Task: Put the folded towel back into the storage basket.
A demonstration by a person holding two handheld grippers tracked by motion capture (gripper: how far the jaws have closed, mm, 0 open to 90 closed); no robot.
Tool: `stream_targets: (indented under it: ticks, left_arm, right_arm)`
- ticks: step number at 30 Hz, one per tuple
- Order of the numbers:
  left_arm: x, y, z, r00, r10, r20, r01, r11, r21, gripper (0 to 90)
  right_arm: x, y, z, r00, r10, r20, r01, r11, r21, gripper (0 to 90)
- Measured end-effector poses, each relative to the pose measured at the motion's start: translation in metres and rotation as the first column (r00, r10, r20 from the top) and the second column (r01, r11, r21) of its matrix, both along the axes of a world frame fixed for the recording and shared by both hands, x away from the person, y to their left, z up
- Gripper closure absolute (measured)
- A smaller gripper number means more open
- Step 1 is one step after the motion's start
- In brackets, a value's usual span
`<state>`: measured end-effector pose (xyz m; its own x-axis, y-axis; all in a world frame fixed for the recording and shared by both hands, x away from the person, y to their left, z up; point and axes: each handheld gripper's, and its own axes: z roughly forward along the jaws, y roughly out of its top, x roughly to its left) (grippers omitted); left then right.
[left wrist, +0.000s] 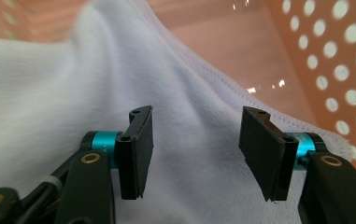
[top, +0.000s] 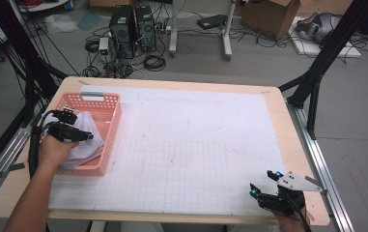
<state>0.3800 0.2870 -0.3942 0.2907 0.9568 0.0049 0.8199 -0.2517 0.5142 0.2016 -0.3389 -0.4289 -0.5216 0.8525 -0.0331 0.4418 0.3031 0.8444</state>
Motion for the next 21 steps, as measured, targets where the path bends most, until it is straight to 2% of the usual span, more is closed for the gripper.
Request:
stream_targets:
  ticks: [3,5,7,11,12,15,16,17,18,21]
  left_arm:
    - [0.006,-0.007,-0.007,0.9996,0.013,-0.023,-0.012,0.9997,0.023,45.8]
    - [0.007,-0.008,-0.008,0.9996,0.018,-0.023,-0.018,0.9996,0.020,45.4]
    - [0.009,-0.006,-0.009,0.9992,0.024,-0.031,-0.024,0.9997,-0.007,45.2]
    - [0.010,-0.007,-0.010,0.9996,-0.006,-0.028,0.005,0.9997,-0.023,47.1]
    - [0.010,-0.008,-0.011,0.9990,-0.039,-0.023,0.037,0.9983,-0.046,47.9]
    - [0.010,-0.009,-0.011,0.9977,-0.066,-0.018,0.065,0.9964,-0.056,50.6]
    - [0.010,-0.010,-0.012,0.9965,-0.083,-0.012,0.082,0.9947,-0.062,51.8]
    - [0.009,-0.010,-0.013,0.9938,-0.111,-0.004,0.110,0.9894,-0.095,52.4]
    - [0.009,-0.010,-0.013,0.9913,-0.132,0.002,0.131,0.9857,-0.106,53.1]
    - [0.006,-0.010,-0.016,0.9804,-0.193,0.038,0.197,0.9679,-0.156,56.9]
  right_arm:
    - [0.000,-0.002,0.000,1.0000,-0.004,0.002,0.004,1.000,0.002,21.3]
    - [-0.001,-0.004,0.000,0.9999,-0.010,-0.002,0.010,1.000,0.007,21.3]
    - [-0.001,-0.005,-0.001,0.9999,-0.010,-0.001,0.010,1.000,0.005,21.3]
    - [-0.001,-0.004,-0.001,1.0000,-0.006,0.002,0.006,1.000,0.003,21.3]
    - [-0.002,-0.004,-0.001,1.0000,-0.007,-0.001,0.007,1.000,0.005,21.3]
    - [-0.001,-0.004,-0.001,1.0000,-0.008,0.000,0.008,1.000,0.003,21.3]
    - [-0.001,-0.004,-0.002,1.0000,-0.006,-0.003,0.006,1.000,0.003,21.4]
    - [-0.001,-0.004,-0.002,1.0000,-0.006,-0.005,0.006,1.000,0.005,21.3]
    - [-0.001,-0.004,-0.002,1.0000,-0.006,-0.003,0.006,1.000,0.005,21.4]
    - [0.000,-0.003,-0.002,1.0000,-0.005,-0.006,0.005,1.000,0.002,21.4]
